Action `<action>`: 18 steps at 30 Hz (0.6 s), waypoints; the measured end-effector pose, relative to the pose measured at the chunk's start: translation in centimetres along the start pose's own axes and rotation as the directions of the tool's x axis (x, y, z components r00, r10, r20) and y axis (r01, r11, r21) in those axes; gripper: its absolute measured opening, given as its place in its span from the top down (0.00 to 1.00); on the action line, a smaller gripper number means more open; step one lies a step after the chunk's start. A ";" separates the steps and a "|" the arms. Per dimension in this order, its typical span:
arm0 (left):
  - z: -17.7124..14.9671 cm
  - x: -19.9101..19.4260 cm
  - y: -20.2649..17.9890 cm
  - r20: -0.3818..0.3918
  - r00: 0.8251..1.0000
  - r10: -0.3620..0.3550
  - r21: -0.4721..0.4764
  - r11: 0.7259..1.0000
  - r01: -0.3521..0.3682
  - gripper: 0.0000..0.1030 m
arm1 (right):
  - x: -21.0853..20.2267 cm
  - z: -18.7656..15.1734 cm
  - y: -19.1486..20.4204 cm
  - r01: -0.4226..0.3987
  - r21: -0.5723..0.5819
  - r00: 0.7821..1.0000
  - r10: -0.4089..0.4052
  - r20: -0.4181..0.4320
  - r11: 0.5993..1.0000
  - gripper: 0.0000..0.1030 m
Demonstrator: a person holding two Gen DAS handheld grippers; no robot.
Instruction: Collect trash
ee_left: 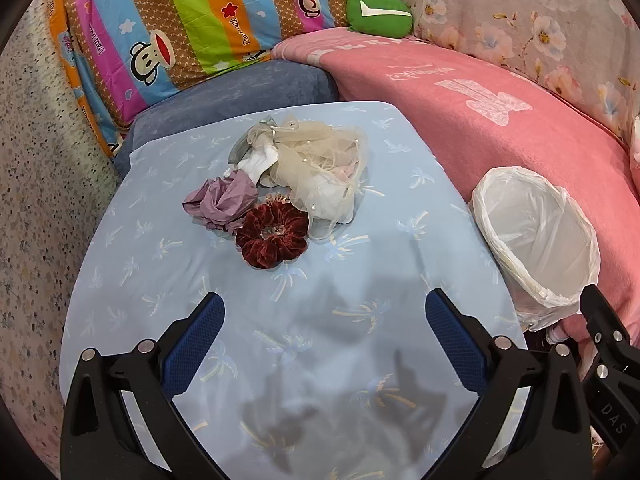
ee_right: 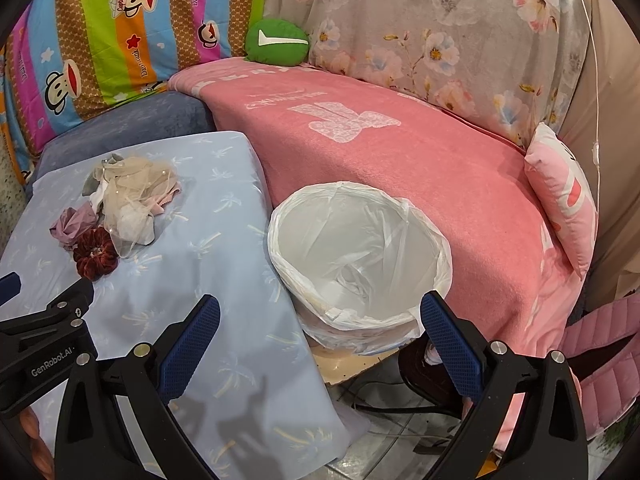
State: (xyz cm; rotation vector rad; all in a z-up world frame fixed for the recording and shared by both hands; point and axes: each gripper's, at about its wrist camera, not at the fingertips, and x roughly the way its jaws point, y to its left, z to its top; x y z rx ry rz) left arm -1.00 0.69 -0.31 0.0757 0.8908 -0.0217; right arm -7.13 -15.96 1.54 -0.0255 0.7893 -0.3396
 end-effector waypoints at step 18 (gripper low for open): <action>0.2 -0.1 -0.2 0.004 1.000 -0.003 0.002 1.000 0.003 0.07 | -0.1 0.0 -0.7 0.005 0.001 1.000 -0.005 0.001 1.000 0.06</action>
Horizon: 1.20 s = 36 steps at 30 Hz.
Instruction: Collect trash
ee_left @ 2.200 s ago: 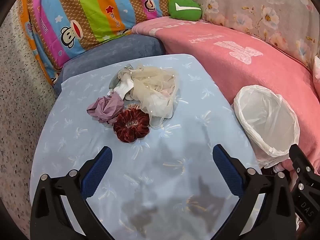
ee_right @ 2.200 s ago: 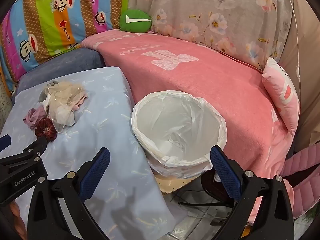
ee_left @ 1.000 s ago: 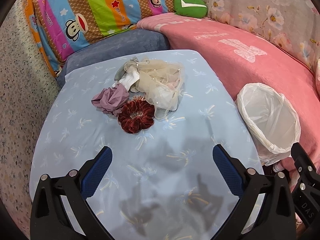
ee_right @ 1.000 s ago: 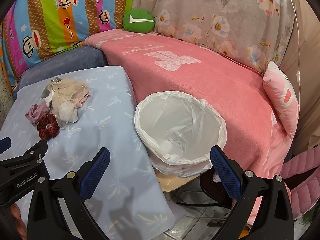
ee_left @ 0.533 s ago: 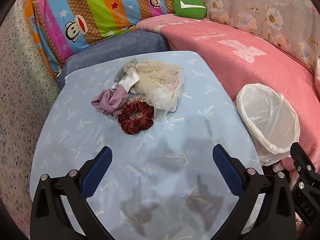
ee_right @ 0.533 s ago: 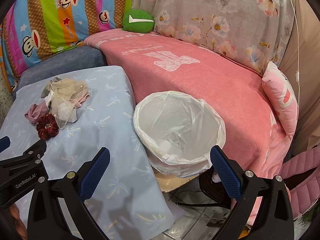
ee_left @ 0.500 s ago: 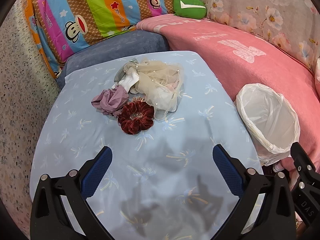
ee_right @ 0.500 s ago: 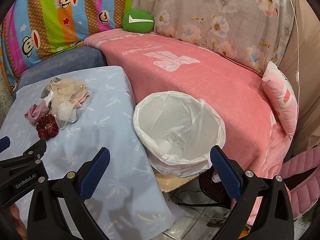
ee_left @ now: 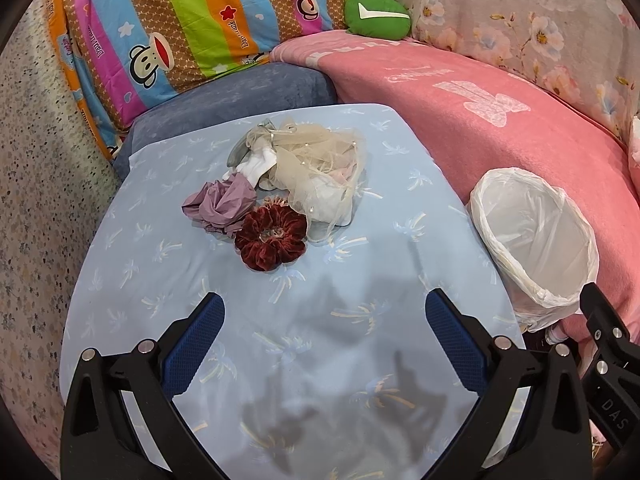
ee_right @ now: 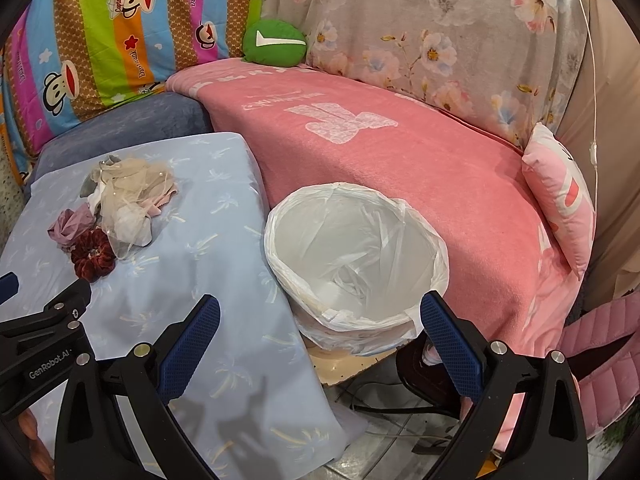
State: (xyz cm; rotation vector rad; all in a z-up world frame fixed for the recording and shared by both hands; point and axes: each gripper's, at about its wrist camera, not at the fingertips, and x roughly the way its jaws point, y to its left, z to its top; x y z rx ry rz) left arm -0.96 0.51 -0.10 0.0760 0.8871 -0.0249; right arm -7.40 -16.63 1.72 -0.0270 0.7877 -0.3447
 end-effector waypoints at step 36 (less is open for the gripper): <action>0.0 -0.7 -0.2 0.020 0.999 -0.026 0.025 0.999 0.026 0.07 | -0.6 0.3 -0.6 0.022 0.016 1.000 -0.022 0.019 1.000 0.06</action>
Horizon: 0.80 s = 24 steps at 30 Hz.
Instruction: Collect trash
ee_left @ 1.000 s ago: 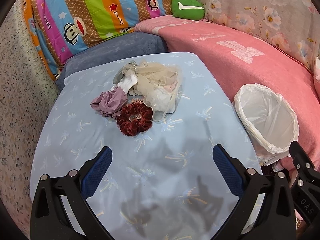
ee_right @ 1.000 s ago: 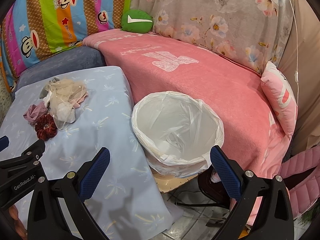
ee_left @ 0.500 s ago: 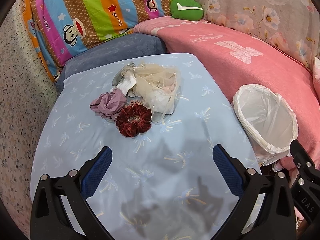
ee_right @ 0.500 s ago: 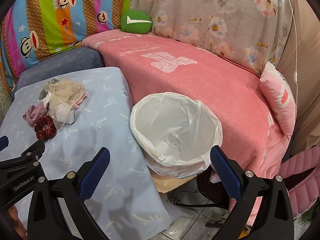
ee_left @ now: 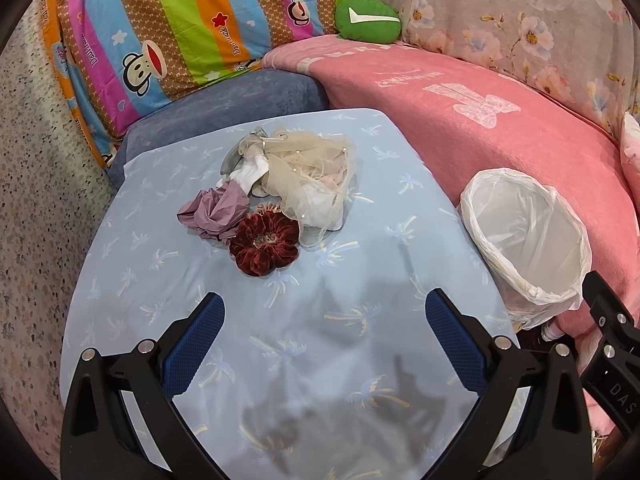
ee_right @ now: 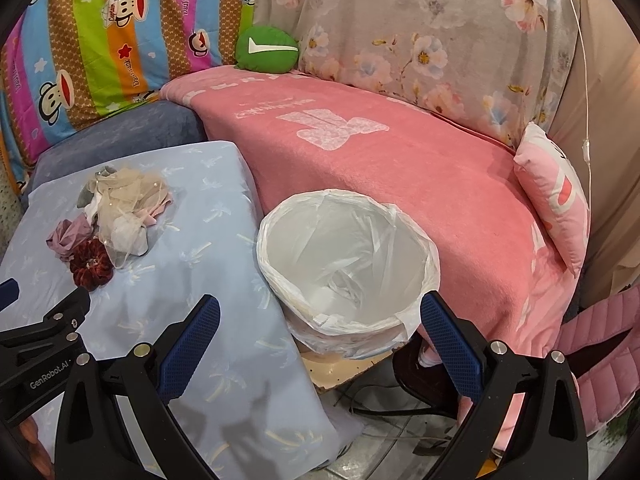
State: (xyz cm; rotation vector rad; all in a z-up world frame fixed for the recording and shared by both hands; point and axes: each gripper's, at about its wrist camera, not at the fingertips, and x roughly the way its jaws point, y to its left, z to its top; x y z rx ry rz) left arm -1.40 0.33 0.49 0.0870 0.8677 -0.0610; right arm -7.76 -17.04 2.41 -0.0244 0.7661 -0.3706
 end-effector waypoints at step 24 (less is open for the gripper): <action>-0.3 0.2 0.0 0.011 1.000 -0.026 0.013 1.000 0.026 0.07 | -0.4 0.2 0.2 0.007 0.003 1.000 -0.007 0.004 1.000 0.06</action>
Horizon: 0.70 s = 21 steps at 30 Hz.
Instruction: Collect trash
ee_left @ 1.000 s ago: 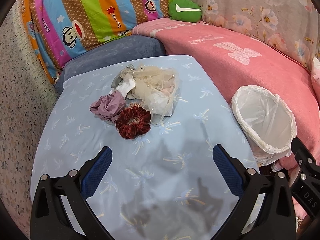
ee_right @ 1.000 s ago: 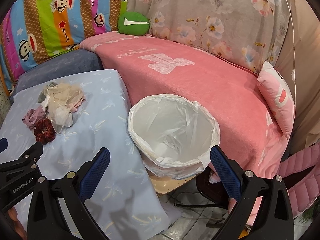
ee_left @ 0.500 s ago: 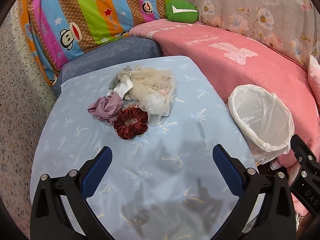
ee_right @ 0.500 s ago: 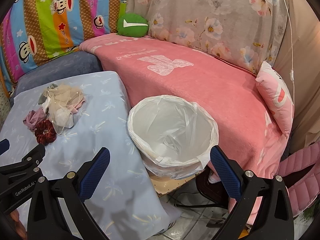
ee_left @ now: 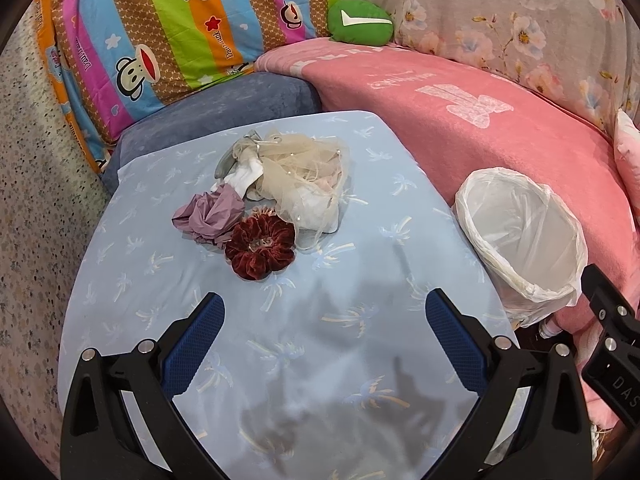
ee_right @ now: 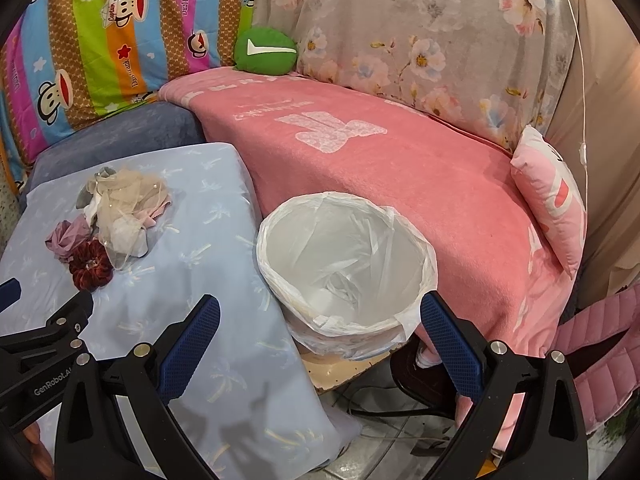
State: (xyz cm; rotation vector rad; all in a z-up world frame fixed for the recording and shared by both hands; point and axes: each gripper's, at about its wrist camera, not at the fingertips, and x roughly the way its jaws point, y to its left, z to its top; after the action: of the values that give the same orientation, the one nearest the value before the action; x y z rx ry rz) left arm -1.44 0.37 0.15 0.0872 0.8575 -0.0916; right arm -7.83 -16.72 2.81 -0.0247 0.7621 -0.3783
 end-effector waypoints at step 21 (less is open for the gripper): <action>1.1 6.9 8.5 0.003 1.000 -0.002 -0.066 0.998 0.002 0.07 | 2.2 2.0 5.1 -0.051 0.021 0.997 0.050 0.053 0.998 0.06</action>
State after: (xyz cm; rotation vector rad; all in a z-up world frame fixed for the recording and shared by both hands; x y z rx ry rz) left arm 4.82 8.39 -4.04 0.0245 0.8571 -0.0650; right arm -3.42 -12.93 1.98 0.0052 0.7051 -0.3365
